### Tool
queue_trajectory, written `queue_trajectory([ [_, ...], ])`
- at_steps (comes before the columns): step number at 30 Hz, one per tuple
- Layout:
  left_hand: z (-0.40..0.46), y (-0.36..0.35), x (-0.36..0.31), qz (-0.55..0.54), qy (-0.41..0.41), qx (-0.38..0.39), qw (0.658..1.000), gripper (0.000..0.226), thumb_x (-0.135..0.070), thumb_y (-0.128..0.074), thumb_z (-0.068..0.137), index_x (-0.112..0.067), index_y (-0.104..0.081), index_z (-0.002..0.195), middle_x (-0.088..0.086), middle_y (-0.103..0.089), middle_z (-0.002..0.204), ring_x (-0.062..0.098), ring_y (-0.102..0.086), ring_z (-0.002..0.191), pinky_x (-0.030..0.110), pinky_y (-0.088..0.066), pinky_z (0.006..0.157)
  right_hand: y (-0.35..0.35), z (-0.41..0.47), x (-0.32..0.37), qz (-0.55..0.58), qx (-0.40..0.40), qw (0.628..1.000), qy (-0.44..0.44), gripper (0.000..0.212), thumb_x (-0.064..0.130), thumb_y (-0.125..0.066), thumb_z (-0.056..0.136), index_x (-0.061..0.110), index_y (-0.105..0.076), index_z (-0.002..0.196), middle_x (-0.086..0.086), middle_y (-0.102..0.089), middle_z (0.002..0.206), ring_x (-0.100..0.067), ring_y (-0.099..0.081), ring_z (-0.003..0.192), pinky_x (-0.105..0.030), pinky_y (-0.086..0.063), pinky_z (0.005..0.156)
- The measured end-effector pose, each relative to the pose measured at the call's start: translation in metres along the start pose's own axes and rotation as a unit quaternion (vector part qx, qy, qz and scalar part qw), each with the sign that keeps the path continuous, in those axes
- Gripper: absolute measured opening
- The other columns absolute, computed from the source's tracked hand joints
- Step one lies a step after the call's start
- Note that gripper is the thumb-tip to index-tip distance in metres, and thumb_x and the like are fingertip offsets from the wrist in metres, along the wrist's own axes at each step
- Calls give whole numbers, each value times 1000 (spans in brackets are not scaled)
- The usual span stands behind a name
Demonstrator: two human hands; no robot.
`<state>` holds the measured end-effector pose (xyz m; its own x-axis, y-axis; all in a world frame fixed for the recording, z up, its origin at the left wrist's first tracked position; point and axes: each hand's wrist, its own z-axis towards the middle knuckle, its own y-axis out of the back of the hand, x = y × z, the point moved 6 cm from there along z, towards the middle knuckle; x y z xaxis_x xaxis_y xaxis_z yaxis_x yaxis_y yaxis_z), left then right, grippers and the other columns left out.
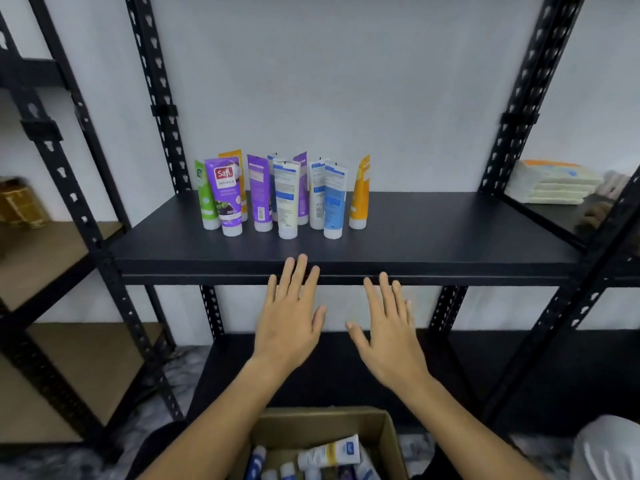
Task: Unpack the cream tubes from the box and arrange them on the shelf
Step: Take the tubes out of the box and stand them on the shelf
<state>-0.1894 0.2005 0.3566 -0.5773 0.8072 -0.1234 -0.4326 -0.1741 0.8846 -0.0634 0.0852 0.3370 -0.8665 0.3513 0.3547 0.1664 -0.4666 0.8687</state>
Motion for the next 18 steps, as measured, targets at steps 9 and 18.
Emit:
queue_trajectory([
  [9, -129, -94, 33, -94, 83, 150, 981, 51, -39, -39, 97, -29, -36, 148, -2, -29, 158, 17, -33, 141, 35, -31, 114, -111, -82, -15, 66, 194, 976, -68, 70, 57, -37, 100, 29, -11, 158, 0, -4, 166, -22, 0, 153, -43, -11, 123],
  [18, -189, -164, 67, -145, 174, 339, 913, 41, -24, -52, 96, -18, -51, 137, 6, -55, 137, 25, -53, 122, 34, -44, 99, -203, -150, -53, -1, 454, 883, -119, 77, 40, -58, 94, 24, -17, 157, -9, -28, 158, -33, -30, 142, -41, -36, 111],
])
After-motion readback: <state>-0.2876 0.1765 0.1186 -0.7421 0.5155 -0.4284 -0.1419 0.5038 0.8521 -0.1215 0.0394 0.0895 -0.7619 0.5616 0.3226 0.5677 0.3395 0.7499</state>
